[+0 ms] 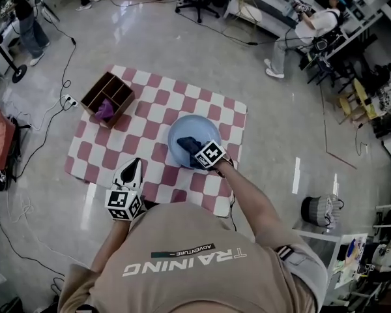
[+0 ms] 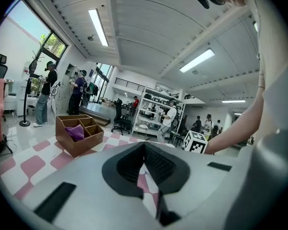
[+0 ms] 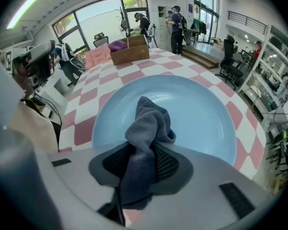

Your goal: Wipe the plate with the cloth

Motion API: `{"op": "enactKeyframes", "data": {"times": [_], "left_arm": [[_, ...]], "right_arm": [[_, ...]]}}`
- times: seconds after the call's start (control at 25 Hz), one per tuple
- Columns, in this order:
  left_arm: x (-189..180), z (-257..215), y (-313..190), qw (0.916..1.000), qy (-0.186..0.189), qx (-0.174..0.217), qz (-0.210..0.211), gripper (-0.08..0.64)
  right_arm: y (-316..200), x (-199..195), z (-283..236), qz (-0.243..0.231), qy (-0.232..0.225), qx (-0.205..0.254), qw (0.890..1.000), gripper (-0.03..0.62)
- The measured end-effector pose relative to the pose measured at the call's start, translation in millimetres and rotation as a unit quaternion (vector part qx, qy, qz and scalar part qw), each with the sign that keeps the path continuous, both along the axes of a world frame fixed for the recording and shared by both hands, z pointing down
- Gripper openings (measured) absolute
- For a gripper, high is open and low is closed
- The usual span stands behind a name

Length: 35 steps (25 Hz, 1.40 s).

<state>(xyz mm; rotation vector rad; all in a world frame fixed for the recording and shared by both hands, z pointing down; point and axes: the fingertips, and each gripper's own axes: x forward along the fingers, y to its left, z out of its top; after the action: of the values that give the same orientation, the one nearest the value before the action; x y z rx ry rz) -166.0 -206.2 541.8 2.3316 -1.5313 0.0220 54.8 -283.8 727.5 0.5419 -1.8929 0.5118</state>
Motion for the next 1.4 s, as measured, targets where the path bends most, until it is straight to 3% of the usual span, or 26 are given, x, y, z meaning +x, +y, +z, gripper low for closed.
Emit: {"op": "enactKeyframes", "data": {"times": [0.2, 0.4, 0.56, 0.72, 0.84, 1.12, 1.28, 1.4], "left_arm": [[-0.5, -4.6, -4.9, 0.9999, -0.001, 0.006, 0.008, 0.014], [-5.3, -3.6, -8.8, 0.9999, -0.007, 0.011, 0.01, 0.014], [-10.3, -1.7, -9.8, 1.0, -0.002, 0.009, 0.002, 0.014], [-8.0, 4.9, -6.6, 1.0, -0.004, 0.004, -0.003, 0.014], [-7.6, 3.9, -2.8, 0.9999, -0.005, 0.005, -0.014, 0.014], [-31.7, 3.3, 21.8, 0.9975, -0.027, -0.001, -0.066, 0.014], [-47.0, -0.9, 26.0, 0.9948, -0.029, 0.002, -0.098, 0.014], [-50.5, -0.5, 28.0, 0.9936, -0.033, 0.001, -0.108, 0.014]], "right_arm": [[-0.6, -53.0, 1.7, -0.024, -0.011, 0.012, 1.0, 0.133], [-8.1, -57.7, -0.4, -0.04, -0.001, 0.02, 0.999, 0.133], [-15.3, -56.6, -19.2, -0.069, -0.014, 0.073, 0.995, 0.129], [-34.0, -72.0, -52.5, -0.086, -0.065, 0.109, 0.988, 0.129], [-47.5, -96.6, -64.5, -0.125, -0.081, 0.12, 0.981, 0.129], [-48.0, -142.7, -34.1, -0.218, -0.048, 0.106, 0.969, 0.129], [-71.3, -146.1, -35.4, -0.211, -0.04, 0.109, 0.971, 0.129], [-102.7, -134.2, -37.5, -0.18, -0.023, 0.126, 0.975, 0.13]]}}
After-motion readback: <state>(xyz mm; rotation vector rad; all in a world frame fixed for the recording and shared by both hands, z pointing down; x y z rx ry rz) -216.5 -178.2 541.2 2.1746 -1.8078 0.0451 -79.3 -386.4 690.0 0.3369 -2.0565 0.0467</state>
